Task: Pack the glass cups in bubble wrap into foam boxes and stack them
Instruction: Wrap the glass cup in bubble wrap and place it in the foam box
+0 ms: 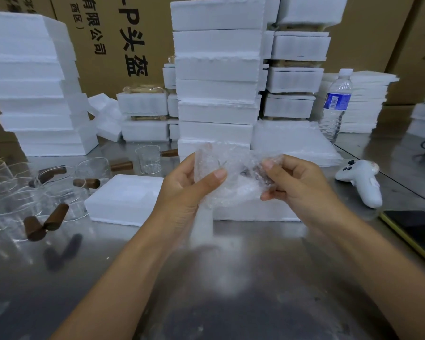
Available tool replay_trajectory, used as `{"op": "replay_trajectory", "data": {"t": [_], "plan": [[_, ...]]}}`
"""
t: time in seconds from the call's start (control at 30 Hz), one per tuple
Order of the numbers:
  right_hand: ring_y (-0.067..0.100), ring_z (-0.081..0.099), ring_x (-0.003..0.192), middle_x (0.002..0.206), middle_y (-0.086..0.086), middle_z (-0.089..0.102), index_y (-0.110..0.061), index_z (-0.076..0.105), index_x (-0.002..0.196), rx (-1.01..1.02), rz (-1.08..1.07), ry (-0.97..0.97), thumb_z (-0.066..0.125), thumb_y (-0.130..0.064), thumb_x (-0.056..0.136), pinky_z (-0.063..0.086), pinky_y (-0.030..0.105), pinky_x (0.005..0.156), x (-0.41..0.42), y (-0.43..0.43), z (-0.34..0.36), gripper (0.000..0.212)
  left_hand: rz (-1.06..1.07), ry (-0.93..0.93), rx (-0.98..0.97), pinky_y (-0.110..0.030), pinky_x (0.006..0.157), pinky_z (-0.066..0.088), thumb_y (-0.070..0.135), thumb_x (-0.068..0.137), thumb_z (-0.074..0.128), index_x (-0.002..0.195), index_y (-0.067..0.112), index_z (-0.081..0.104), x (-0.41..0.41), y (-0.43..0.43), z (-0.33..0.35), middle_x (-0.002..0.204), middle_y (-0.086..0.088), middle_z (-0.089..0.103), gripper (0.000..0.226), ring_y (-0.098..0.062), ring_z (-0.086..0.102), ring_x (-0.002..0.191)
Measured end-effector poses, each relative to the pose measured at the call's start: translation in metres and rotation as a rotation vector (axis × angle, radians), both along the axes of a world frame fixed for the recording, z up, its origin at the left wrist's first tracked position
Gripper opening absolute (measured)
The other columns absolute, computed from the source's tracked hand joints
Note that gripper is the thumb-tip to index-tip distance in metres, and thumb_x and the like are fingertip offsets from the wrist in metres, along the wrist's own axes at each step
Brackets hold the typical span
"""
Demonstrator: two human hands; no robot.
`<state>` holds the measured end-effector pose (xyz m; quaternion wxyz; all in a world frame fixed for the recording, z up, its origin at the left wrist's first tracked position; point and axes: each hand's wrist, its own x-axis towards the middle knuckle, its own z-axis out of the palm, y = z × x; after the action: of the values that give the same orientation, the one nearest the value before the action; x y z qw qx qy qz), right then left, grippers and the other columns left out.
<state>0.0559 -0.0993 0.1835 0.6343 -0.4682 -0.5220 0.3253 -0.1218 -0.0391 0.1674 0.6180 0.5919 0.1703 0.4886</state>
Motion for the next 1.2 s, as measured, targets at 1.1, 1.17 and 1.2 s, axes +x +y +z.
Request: {"op": "replay_trajectory", "data": {"t": [1.1, 1.17, 1.2], "plan": [[0.013, 0.055, 0.084, 0.081, -0.015, 0.060, -0.028, 0.063, 0.107, -0.196, -0.703, -0.805, 0.061, -0.052, 0.083, 0.034, 0.027, 0.070, 0.032, 0.021, -0.027, 0.034, 0.226, 0.496, 0.099, 0.006, 0.069, 0.032, 0.043, 0.095, 0.047, 0.107, 0.045, 0.053, 0.010, -0.010, -0.006, 0.103, 0.037, 0.052, 0.014, 0.027, 0.045, 0.091], [0.009, 0.050, 0.079, 0.075, -0.022, 0.052, -0.033, 0.059, 0.103, -0.194, -0.697, -0.759, 0.065, -0.049, 0.081, 0.032, 0.025, 0.069, 0.033, 0.021, -0.027, 0.028, 0.347, 0.439, 0.180, 0.007, 0.068, 0.034, 0.036, 0.096, 0.048, 0.112, 0.043, 0.049, 0.007, -0.010, -0.003, 0.108, 0.028, 0.054, 0.017, 0.021, 0.050, 0.093], [0.009, 0.051, 0.080, 0.076, -0.022, 0.051, -0.034, 0.057, 0.101, -0.190, -0.674, -0.691, 0.067, -0.044, 0.080, 0.034, 0.025, 0.068, 0.034, 0.020, -0.026, 0.025, 0.442, 0.411, 0.245, 0.006, 0.067, 0.035, 0.029, 0.097, 0.049, 0.112, 0.040, 0.049, 0.004, -0.010, -0.001, 0.105, 0.025, 0.055, 0.018, 0.021, 0.052, 0.091]]}}
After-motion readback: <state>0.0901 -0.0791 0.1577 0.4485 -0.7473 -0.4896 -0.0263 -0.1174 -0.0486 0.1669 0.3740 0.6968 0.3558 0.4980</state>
